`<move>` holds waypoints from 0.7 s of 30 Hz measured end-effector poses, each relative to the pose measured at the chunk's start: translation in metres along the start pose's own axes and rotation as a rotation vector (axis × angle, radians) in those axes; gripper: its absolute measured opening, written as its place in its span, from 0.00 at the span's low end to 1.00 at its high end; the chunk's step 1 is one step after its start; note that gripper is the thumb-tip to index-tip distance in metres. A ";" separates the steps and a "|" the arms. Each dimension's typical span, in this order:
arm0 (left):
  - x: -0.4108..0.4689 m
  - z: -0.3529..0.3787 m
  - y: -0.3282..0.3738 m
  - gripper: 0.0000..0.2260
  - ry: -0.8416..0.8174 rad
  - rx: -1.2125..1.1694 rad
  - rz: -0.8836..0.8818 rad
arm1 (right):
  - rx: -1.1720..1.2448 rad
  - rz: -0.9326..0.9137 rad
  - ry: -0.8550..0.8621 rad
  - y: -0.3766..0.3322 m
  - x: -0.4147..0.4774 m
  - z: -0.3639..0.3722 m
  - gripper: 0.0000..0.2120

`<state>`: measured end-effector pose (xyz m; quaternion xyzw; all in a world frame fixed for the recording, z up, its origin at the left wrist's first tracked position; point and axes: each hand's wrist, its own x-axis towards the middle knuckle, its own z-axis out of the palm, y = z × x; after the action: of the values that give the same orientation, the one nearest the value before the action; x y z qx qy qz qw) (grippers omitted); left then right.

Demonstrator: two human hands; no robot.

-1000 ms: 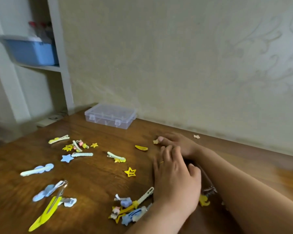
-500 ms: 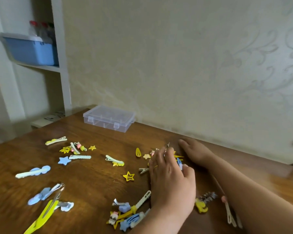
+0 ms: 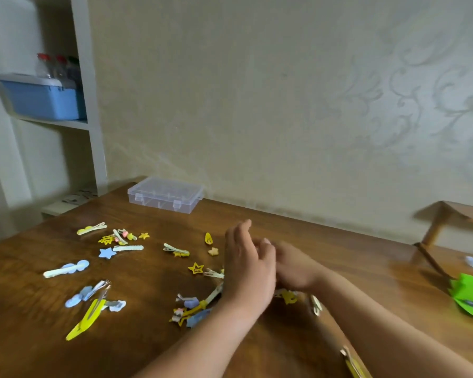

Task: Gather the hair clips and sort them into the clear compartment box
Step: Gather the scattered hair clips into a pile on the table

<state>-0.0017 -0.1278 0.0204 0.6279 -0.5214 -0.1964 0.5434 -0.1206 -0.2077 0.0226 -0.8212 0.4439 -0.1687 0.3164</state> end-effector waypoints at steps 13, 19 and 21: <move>-0.066 -0.085 -0.027 0.44 -0.378 0.665 0.001 | -0.433 0.219 0.336 0.025 -0.082 0.027 0.34; -0.089 -0.069 -0.018 0.55 -0.393 0.690 0.230 | -0.281 0.201 0.387 -0.003 -0.027 0.058 0.31; -0.090 -0.059 -0.021 0.61 -0.352 0.743 0.364 | -0.100 0.179 0.398 -0.012 -0.018 0.050 0.27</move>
<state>0.0213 -0.0242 -0.0076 0.6357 -0.7430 -0.0010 0.2096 -0.0949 -0.1690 -0.0066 -0.7437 0.5766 -0.2763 0.1952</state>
